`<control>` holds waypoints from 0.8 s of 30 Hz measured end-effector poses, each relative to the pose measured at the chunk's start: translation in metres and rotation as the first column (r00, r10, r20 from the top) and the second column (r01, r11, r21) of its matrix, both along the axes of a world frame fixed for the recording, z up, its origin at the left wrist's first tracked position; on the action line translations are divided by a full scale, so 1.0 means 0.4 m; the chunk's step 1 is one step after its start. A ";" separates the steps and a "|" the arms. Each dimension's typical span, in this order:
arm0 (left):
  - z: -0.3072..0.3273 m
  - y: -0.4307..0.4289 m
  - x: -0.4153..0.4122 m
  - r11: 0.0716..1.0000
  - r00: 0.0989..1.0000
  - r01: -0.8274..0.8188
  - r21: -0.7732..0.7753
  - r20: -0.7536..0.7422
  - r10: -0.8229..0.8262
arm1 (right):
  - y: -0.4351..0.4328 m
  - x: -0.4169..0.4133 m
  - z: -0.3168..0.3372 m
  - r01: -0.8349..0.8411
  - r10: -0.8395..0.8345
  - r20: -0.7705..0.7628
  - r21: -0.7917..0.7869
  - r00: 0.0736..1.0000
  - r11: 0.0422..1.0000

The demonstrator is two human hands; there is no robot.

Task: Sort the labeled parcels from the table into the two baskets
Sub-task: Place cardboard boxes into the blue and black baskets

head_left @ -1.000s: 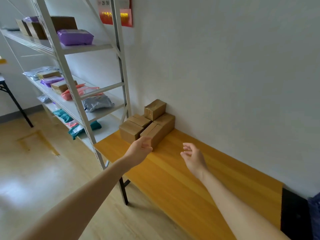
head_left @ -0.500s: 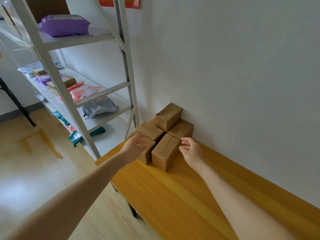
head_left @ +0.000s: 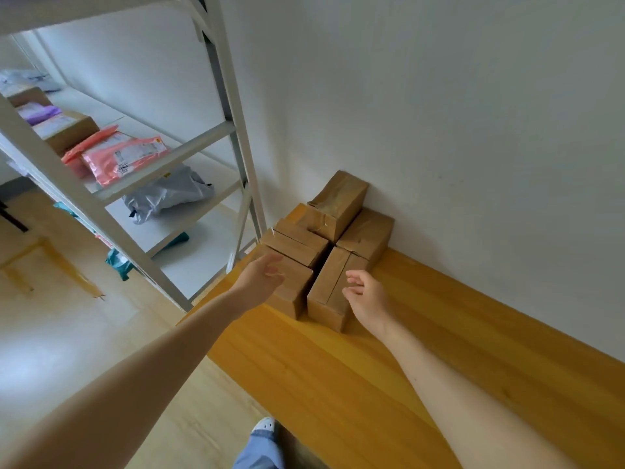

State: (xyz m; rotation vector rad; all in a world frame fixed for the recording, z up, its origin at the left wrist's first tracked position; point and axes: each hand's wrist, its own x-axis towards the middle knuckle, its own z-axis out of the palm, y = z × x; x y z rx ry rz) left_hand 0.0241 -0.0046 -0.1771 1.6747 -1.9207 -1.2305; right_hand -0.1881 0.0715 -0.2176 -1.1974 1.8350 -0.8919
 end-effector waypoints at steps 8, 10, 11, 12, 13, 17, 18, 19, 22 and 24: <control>-0.084 -0.144 0.076 0.993 0.988 0.113 -0.022 0.106 -0.110 | -0.067 0.120 -0.051 0.103 -0.105 0.022 0.075 0.994 0.992; -0.104 -0.174 0.099 0.991 0.982 0.131 -0.019 0.140 -0.127 | -0.083 0.143 -0.058 0.133 -0.135 0.024 0.082 0.991 0.988; -0.114 -0.188 0.108 0.990 0.979 0.139 -0.016 0.150 -0.135 | -0.090 0.153 -0.060 0.148 -0.151 0.025 0.082 0.988 0.985; -0.121 -0.201 0.115 0.988 0.976 0.151 -0.013 0.161 -0.147 | -0.097 0.162 -0.061 0.164 -0.166 0.027 0.085 0.986 0.983; -0.128 -0.213 0.121 0.987 0.973 0.162 -0.007 0.170 -0.159 | -0.102 0.171 -0.061 0.177 -0.181 0.034 0.089 0.983 0.980; -0.150 -0.249 0.133 0.988 0.978 0.149 0.042 0.140 -0.153 | -0.114 0.207 -0.059 0.209 -0.219 0.079 0.119 0.972 0.971; -0.152 -0.252 0.134 0.989 0.981 0.143 0.047 0.127 -0.148 | -0.115 0.214 -0.056 0.212 -0.225 0.094 0.127 0.970 0.969; -0.157 -0.257 0.138 0.988 0.982 0.144 0.059 0.112 -0.150 | -0.116 0.225 -0.056 0.220 -0.235 0.106 0.135 0.966 0.966; -0.171 -0.269 0.150 0.980 0.986 0.152 0.127 0.045 -0.159 | -0.118 0.257 -0.056 0.230 -0.249 0.126 0.151 0.960 0.961; -0.182 -0.275 0.157 0.973 0.990 0.135 0.186 0.007 -0.139 | -0.118 0.275 -0.056 0.224 -0.246 0.136 0.163 0.960 0.961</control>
